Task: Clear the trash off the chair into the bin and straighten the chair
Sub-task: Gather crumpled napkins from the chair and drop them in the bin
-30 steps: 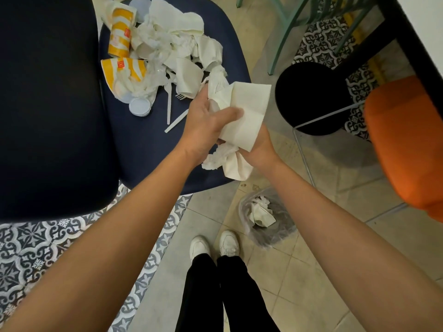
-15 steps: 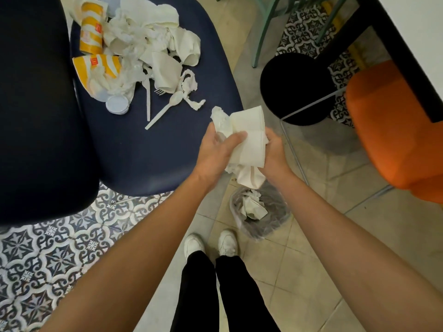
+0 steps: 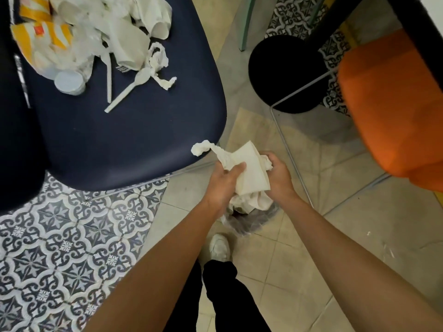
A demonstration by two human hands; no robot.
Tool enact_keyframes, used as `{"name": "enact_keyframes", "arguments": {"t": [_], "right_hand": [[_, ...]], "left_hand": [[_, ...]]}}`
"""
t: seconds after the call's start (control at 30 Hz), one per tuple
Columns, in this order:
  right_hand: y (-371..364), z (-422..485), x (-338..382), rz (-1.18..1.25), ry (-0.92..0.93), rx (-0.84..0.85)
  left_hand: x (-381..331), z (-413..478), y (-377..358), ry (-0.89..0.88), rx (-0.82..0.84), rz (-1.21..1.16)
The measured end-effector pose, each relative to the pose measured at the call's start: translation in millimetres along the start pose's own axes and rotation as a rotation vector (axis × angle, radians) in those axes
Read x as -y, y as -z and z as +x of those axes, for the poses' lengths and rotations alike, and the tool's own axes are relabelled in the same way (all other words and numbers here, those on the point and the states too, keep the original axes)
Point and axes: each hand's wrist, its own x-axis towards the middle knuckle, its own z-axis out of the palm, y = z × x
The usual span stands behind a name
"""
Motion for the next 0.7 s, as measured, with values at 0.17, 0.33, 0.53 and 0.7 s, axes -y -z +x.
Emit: {"name": "enact_keyframes", "arguments": {"t": [0.17, 0.33, 0.53, 0.7], "right_hand": [[-3, 20, -78, -0.075, -0.039, -0.051], [-19, 42, -159, -0.324, -0.09, -0.075], [-31, 66, -231, -0.506, -0.087, -0.069], [-31, 80, -251, -0.499, -0.122, -0.113]], "left_hand": [[68, 46, 4, 0.115, -0.043, -0.015], [125, 89, 19, 0.22, -0.075, 0.024], [171, 138, 39, 0.28, -0.144, 0.291], [183, 154, 36, 0.259, -0.171, 0.594]]}}
